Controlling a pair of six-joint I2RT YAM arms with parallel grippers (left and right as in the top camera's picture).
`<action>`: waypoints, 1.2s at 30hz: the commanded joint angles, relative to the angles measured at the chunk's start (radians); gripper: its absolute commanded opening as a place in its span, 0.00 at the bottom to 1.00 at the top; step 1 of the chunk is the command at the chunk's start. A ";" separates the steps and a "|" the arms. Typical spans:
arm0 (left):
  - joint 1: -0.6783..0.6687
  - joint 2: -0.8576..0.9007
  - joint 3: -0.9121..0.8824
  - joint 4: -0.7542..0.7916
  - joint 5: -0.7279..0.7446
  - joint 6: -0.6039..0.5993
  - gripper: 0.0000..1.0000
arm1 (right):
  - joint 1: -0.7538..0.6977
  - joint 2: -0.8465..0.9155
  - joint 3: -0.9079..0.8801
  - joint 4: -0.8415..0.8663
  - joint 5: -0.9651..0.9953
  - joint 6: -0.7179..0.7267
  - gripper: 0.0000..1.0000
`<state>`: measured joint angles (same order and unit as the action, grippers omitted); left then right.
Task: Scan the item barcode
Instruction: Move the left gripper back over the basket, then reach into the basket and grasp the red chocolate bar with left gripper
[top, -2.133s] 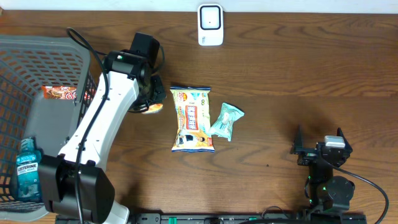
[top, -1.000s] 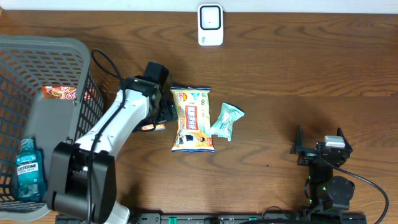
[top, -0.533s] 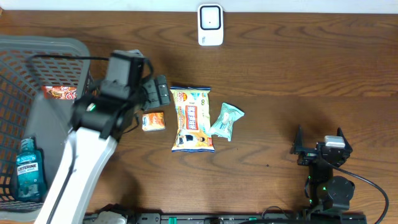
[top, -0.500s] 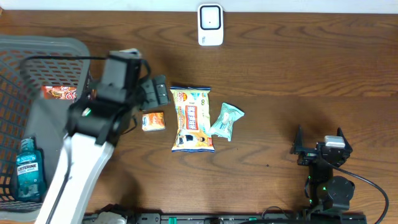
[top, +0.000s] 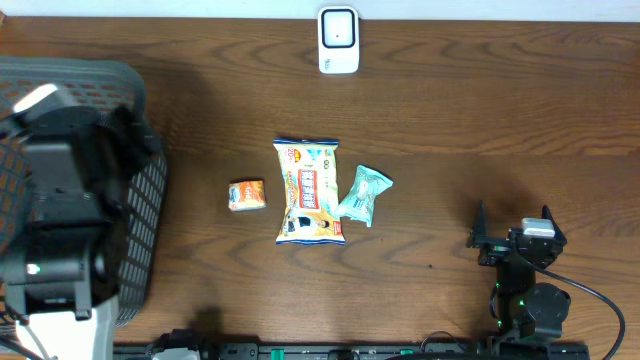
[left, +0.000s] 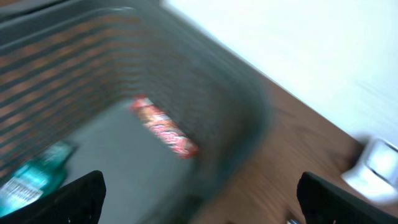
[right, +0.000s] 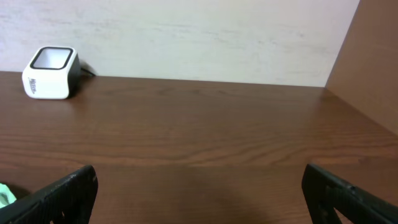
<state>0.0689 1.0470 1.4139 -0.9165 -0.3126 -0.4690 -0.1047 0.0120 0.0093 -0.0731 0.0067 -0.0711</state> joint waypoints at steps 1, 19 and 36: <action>0.146 0.024 0.012 -0.020 0.055 -0.091 0.98 | -0.006 -0.005 -0.004 -0.001 -0.006 -0.013 0.99; 0.463 0.417 0.000 -0.038 0.287 -0.210 0.98 | -0.006 -0.005 -0.004 -0.001 -0.006 -0.013 0.99; 0.463 0.729 -0.003 0.162 0.287 0.071 0.95 | -0.006 -0.005 -0.004 -0.001 -0.006 -0.013 0.99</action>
<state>0.5278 1.7336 1.4139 -0.7765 -0.0277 -0.4870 -0.1047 0.0120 0.0093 -0.0731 0.0067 -0.0708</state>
